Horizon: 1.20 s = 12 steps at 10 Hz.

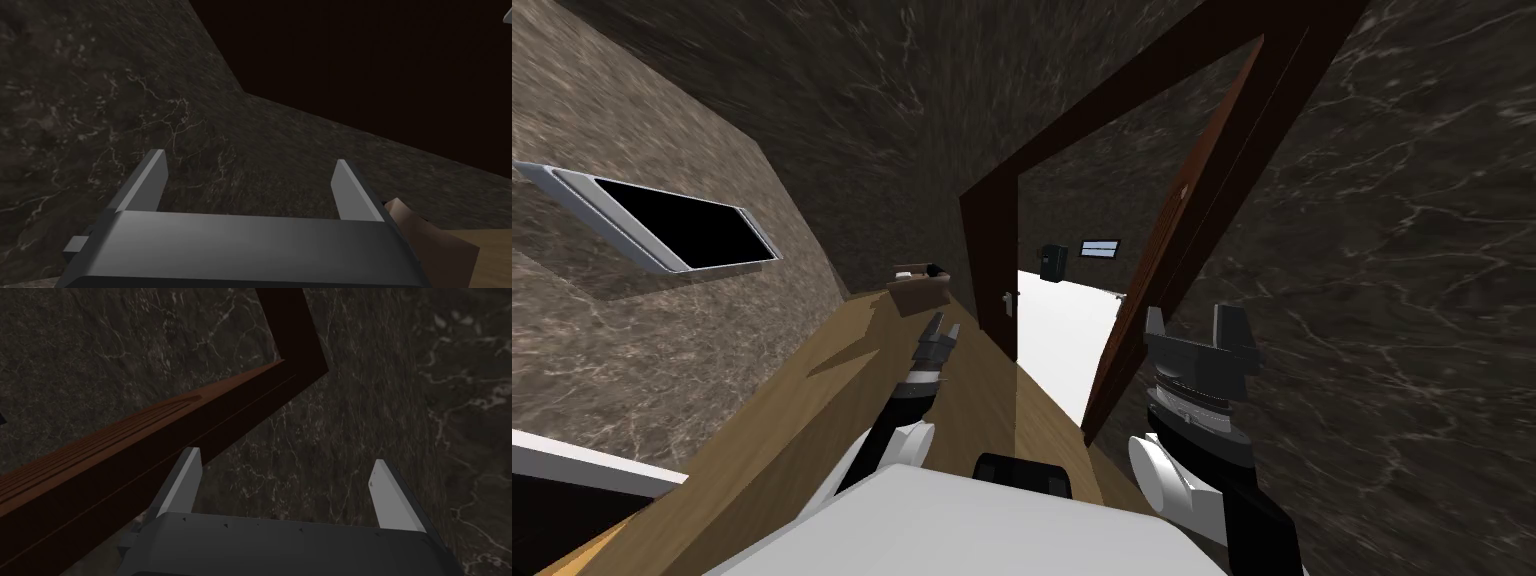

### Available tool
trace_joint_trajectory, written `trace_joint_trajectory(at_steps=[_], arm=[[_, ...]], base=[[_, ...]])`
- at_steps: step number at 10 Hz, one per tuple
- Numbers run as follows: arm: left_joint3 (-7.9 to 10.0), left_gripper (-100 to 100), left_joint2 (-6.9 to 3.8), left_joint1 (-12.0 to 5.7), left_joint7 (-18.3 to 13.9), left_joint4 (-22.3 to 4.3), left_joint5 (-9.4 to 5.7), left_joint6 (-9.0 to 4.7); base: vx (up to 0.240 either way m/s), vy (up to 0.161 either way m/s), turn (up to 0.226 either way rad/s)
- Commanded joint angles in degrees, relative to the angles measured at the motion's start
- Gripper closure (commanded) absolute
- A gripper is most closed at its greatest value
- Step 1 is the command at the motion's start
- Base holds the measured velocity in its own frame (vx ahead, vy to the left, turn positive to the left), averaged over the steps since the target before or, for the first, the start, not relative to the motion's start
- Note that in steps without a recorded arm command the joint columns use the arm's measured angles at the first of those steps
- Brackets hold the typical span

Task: Push the door open

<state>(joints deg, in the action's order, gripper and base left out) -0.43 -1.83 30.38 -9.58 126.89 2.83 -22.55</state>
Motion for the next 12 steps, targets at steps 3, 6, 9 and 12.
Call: trace_joint_trajectory(at_steps=[3,6,9,12], arm=[[-1.28,-100,-1.09,-1.65,-0.1,-3.3,0.05,0.46],[-2.57,-100,-2.02,-3.32,-0.2,-6.7,0.1,0.92],[-3.85,-100,-2.83,-4.96,-0.3,-10.0,0.15,1.38],[-5.28,-100,-3.64,-6.8,-0.4,-13.7,0.2,1.89]], base=[[0.09,0.093,-0.098],[0.153,0.123,-0.1],[0.123,0.132,-0.117],[0.102,0.12,-0.098]])
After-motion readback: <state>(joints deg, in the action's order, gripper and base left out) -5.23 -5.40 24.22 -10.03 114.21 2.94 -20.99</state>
